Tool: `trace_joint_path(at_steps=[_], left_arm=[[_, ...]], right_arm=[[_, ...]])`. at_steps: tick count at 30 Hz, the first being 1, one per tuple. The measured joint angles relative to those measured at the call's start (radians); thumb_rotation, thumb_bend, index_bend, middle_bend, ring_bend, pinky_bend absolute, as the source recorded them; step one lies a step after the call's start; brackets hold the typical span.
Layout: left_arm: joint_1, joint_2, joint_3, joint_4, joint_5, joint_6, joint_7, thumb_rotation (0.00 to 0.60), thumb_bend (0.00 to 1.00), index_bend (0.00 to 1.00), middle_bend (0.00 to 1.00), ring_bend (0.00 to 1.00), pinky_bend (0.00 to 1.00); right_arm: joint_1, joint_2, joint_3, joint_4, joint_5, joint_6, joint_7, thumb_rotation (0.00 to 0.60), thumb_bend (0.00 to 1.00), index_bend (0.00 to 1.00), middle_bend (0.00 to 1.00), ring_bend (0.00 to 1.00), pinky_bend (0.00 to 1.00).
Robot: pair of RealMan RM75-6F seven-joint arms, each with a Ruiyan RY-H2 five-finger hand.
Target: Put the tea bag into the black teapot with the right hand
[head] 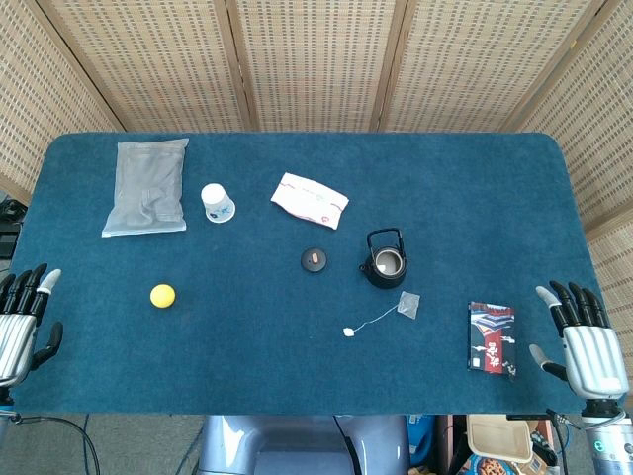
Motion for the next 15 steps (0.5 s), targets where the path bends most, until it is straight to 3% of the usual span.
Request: trace_joint_path(at_steps=[15], left_arm=[[0.004, 0.003, 0.003, -0.003, 0.011, 0.011, -0.004, 0.600, 0.54, 0.00, 0.00, 0.00, 0.00]], right_arm=[[0.002, -0.001, -0.002, -0.003, -0.025, 0.012, 0.014, 0.600, 0.38, 0.18, 0.17, 0.07, 0.15]])
